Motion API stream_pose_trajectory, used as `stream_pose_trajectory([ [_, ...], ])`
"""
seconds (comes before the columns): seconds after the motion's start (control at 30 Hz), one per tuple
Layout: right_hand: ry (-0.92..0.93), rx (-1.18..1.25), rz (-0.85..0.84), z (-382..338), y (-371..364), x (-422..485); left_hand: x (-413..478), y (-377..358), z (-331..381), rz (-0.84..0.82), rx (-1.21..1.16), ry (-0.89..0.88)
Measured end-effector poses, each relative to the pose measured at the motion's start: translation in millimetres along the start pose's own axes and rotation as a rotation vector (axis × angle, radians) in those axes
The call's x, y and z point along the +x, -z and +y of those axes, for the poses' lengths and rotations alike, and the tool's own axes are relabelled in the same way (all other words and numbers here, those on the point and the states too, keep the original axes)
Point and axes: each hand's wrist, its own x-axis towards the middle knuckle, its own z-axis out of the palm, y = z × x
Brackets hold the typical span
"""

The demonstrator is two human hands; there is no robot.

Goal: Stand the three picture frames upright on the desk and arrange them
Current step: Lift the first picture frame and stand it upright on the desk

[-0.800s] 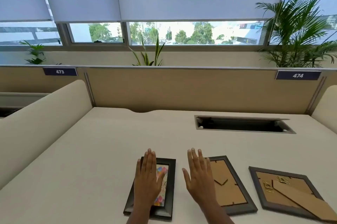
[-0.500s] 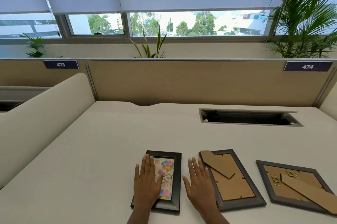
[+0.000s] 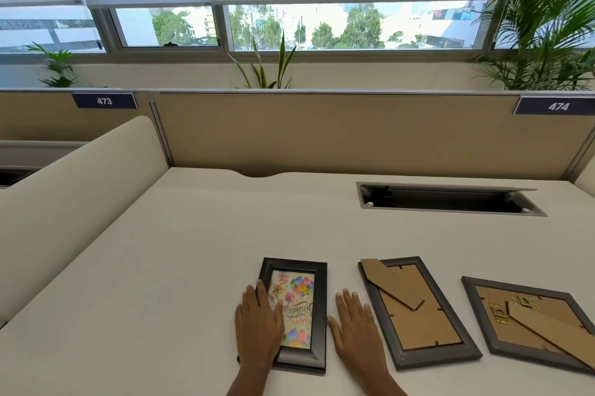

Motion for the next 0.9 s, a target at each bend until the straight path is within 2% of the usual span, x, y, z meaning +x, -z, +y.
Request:
stream_pose_trajectory([
  [0.1,-0.024,0.11,0.021,-0.7,-0.5,4.8,0.0,-3.8,4.2,0.059,-0.01,0.023],
  [0.17,-0.081,0.224,-0.048,-3.7,2.2,5.8,2.6,-7.5,3.5,0.101,-0.017,-0.003],
  [0.27,-0.167,0.334,-0.104,-11.1,7.8,9.7,3.8,-4.1,1.8,0.053,0.061,0.018],
  [0.37,-0.226,0.424,-0.122,-20.4,9.6,10.4,7.0,-7.5,3.3,0.095,0.069,0.017],
  [0.5,-0.364,0.64,-0.122,-33.9,18.3,15.6,12.8,-3.5,7.9,0.062,0.008,0.111],
  [0.63,-0.511,0.846,-0.203,-39.9,28.7,28.5,15.1,2.7,13.1,-0.011,-0.079,0.156],
  [0.77,-0.625,1.343,-0.275,-44.3,48.1,37.1,17.2,10.3,22.7,0.011,-0.338,0.147],
  [0.9,-0.624,1.566,-0.214,-37.8,65.6,46.3,25.3,30.1,32.9,0.079,-0.692,0.108],
])
